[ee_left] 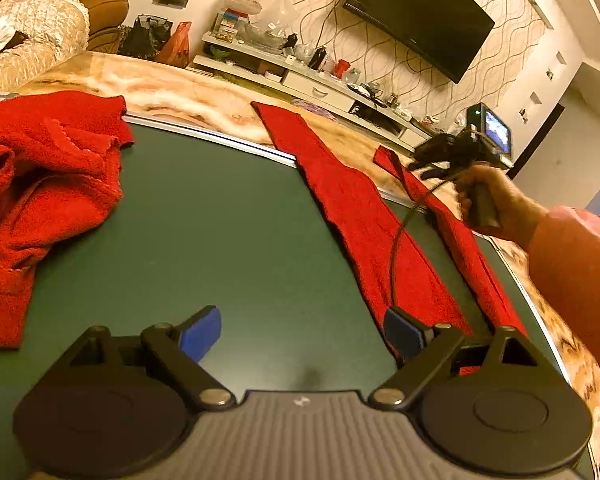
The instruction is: Fold clothes
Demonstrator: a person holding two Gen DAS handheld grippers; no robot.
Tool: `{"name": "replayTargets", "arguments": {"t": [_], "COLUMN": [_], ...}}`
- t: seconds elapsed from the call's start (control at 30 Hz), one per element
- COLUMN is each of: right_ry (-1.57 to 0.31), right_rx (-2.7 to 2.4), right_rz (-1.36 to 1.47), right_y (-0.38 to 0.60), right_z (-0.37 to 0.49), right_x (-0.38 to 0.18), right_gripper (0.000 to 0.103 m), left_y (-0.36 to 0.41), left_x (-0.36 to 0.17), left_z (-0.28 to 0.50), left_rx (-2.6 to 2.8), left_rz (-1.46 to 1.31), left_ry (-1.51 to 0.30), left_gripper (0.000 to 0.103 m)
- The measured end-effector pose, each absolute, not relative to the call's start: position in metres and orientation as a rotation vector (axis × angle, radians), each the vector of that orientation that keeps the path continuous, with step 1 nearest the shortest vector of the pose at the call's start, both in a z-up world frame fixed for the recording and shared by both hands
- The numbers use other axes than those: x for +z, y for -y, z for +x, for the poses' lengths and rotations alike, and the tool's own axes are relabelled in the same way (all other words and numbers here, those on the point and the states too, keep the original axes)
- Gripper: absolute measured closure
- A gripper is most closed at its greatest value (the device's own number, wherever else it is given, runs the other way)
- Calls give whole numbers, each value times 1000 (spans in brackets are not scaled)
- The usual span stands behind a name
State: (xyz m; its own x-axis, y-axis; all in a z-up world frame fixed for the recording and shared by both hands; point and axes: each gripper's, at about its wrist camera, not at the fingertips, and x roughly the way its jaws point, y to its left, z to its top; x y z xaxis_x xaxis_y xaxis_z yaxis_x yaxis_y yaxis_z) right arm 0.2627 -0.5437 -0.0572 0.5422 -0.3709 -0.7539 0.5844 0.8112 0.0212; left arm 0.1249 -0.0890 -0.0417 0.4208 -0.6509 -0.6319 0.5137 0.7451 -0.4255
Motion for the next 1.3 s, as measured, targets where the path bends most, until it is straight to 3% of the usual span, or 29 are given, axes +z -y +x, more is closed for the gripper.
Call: {"name": "replayTargets", "arguments": {"t": [0.23, 0.27, 0.3, 0.33, 0.7, 0.87, 1.07, 1.2, 1.27, 1.3], "right_ry": [-827, -825, -821, -817, -490, -515, -650, -555, -575, -663], "right_rx": [-616, -611, -619, -627, -846, -799, -678, -678, -690, -626], "right_rz": [288, 296, 293, 291, 531, 385, 265, 233, 256, 304], "right_y": [542, 544, 546, 547, 609, 598, 563, 543, 546, 553], "right_z": [281, 279, 276, 273, 179, 191, 244, 248, 248, 253], "right_x": [-74, -75, -75, -74, -1, 23, -2, -4, -9, -17], "right_gripper": [71, 75, 94, 95, 95, 95, 94, 94, 92, 80], "left_y": [92, 92, 93, 93, 91, 93, 94, 94, 95, 95], "left_x": [-42, -42, -42, -42, -42, -42, -43, -43, -43, -43], "left_z": [123, 122, 122, 122, 122, 120, 119, 118, 118, 119], "left_rx": [-736, -736, -736, -737, -742, -742, -746, -745, -744, -744], "left_rz": [-155, -151, -147, -143, -145, -129, -115, -113, -109, -109], "left_ry": [-859, -856, -854, -851, -849, -841, -833, -832, -832, -833], "left_gripper": [10, 10, 10, 10, 10, 9, 8, 8, 8, 8]}}
